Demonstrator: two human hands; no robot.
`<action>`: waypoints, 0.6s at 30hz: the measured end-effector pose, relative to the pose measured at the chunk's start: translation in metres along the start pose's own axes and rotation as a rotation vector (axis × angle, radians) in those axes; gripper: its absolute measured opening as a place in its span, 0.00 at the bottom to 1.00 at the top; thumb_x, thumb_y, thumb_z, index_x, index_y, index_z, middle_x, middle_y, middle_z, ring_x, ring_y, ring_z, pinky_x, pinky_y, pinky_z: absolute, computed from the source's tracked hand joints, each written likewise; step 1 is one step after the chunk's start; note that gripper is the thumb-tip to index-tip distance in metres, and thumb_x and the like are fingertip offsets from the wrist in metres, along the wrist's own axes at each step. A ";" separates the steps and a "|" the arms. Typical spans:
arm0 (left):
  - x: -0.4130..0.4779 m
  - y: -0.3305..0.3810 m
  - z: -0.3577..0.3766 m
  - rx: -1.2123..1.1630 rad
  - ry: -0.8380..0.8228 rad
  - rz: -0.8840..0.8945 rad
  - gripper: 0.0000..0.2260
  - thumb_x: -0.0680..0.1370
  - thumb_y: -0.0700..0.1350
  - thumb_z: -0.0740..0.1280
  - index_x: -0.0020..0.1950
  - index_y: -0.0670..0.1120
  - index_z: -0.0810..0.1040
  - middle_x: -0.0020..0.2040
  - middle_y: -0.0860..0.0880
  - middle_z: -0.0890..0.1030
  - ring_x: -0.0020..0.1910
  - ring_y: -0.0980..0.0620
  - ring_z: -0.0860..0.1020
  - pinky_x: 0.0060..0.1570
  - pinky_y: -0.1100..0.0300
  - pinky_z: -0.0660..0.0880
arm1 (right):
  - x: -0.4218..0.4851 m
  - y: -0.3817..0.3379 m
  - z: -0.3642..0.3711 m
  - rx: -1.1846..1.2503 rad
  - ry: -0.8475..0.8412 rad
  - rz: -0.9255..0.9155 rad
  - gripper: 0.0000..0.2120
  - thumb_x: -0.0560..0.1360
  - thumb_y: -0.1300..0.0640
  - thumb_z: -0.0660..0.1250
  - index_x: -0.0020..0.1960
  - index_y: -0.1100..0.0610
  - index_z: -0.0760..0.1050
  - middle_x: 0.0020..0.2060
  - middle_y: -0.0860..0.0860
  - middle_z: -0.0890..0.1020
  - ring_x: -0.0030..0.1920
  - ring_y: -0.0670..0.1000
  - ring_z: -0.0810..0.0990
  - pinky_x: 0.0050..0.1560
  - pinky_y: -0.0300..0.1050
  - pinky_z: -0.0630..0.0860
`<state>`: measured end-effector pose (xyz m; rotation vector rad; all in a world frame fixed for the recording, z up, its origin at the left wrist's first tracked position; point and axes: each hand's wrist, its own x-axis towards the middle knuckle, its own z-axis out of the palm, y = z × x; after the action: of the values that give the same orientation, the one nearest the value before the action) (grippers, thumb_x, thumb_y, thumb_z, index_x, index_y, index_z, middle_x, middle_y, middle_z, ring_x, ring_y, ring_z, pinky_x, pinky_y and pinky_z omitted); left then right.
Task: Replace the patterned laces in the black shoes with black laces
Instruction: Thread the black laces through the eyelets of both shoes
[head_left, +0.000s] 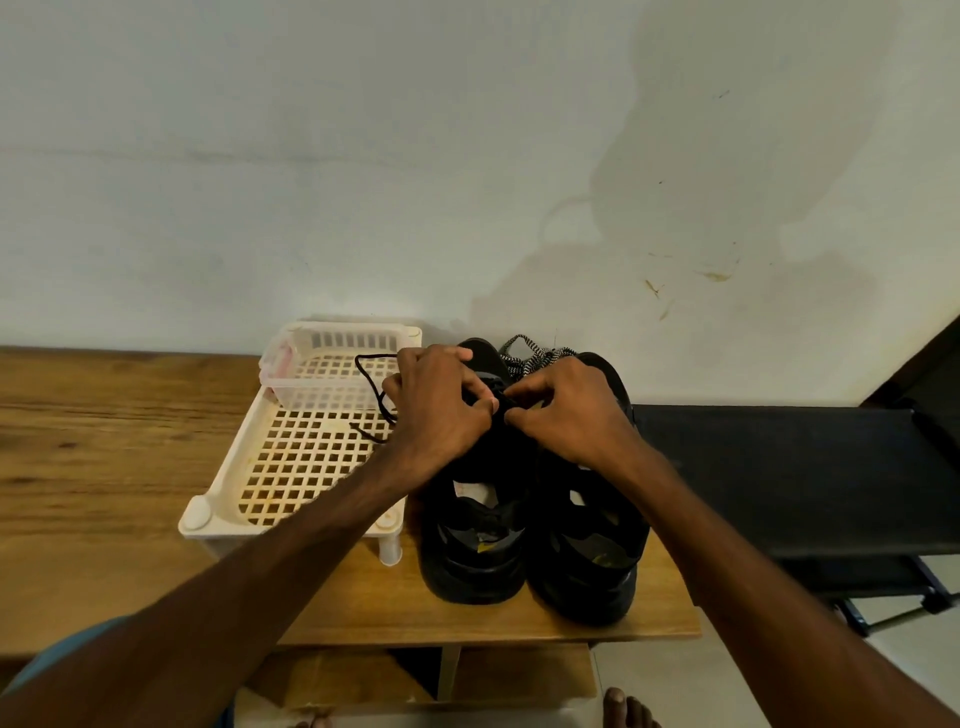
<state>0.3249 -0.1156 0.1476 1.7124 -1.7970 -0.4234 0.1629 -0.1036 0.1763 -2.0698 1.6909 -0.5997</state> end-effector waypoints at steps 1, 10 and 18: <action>0.000 0.000 0.001 -0.014 0.004 -0.010 0.03 0.72 0.47 0.76 0.43 0.56 0.87 0.67 0.59 0.76 0.69 0.51 0.63 0.57 0.53 0.55 | 0.000 0.000 0.000 0.004 -0.002 0.002 0.12 0.75 0.56 0.74 0.58 0.52 0.86 0.50 0.48 0.88 0.46 0.43 0.84 0.50 0.36 0.80; -0.007 0.007 0.010 -0.085 0.047 -0.088 0.03 0.75 0.45 0.76 0.46 0.53 0.87 0.71 0.56 0.73 0.72 0.50 0.60 0.62 0.52 0.56 | -0.001 0.003 -0.001 0.061 -0.033 0.025 0.16 0.74 0.56 0.75 0.61 0.54 0.84 0.52 0.49 0.87 0.44 0.41 0.82 0.40 0.24 0.73; -0.011 0.009 0.007 -0.121 -0.005 -0.148 0.07 0.75 0.42 0.75 0.50 0.53 0.86 0.75 0.53 0.69 0.75 0.47 0.58 0.68 0.47 0.57 | 0.002 0.003 -0.006 0.192 -0.118 0.059 0.10 0.84 0.56 0.63 0.57 0.58 0.82 0.45 0.55 0.85 0.37 0.50 0.86 0.38 0.42 0.84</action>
<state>0.3132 -0.1054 0.1461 1.7663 -1.6189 -0.5881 0.1575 -0.1061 0.1793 -1.8771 1.5575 -0.5849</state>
